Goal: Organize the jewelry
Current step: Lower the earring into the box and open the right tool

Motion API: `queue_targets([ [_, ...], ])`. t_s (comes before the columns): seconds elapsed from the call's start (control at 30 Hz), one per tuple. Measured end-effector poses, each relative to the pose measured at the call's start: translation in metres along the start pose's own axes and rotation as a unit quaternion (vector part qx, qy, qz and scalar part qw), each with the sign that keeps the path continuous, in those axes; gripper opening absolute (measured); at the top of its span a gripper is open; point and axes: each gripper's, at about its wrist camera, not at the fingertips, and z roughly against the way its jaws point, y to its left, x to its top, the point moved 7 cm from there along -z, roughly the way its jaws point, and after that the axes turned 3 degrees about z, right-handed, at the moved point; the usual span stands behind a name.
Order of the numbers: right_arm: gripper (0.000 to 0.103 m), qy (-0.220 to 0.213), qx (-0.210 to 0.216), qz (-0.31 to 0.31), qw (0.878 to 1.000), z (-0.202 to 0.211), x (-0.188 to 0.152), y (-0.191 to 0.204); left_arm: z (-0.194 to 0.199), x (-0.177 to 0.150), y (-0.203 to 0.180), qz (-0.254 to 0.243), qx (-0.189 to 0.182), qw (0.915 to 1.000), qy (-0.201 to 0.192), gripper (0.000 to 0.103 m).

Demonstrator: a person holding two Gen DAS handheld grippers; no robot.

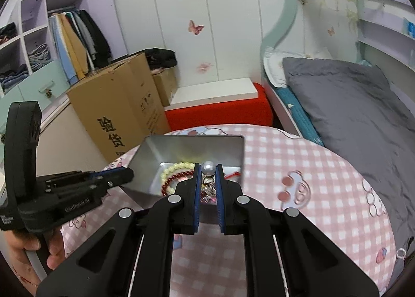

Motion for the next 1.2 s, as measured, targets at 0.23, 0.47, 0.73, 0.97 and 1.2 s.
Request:
queue_targets([
  [0.23,0.009,0.014,0.007,0.014,1.0,-0.019,0.006,0.005,-0.003,0.001,-0.003,-0.002,0.008,0.9999,0.009,0.01],
  [0.47,0.009,0.028,0.012,0.017,0.999,-0.032,0.004,0.006,-0.006,0.002,-0.003,-0.006,0.018,0.9996,0.021,0.01],
  [0.73,0.01,0.023,0.014,0.007,1.0,-0.033,0.005,0.004,-0.005,0.002,-0.004,-0.009,0.025,0.9995,0.018,0.01],
  [0.97,0.029,0.014,0.013,-0.002,1.0,-0.025,0.008,-0.002,-0.004,0.003,-0.004,-0.011,0.032,0.9993,0.017,0.01],
  [1.2,0.037,0.0,0.015,-0.007,1.0,-0.005,0.011,-0.005,0.002,0.002,-0.006,-0.001,0.032,0.9995,0.004,0.011],
])
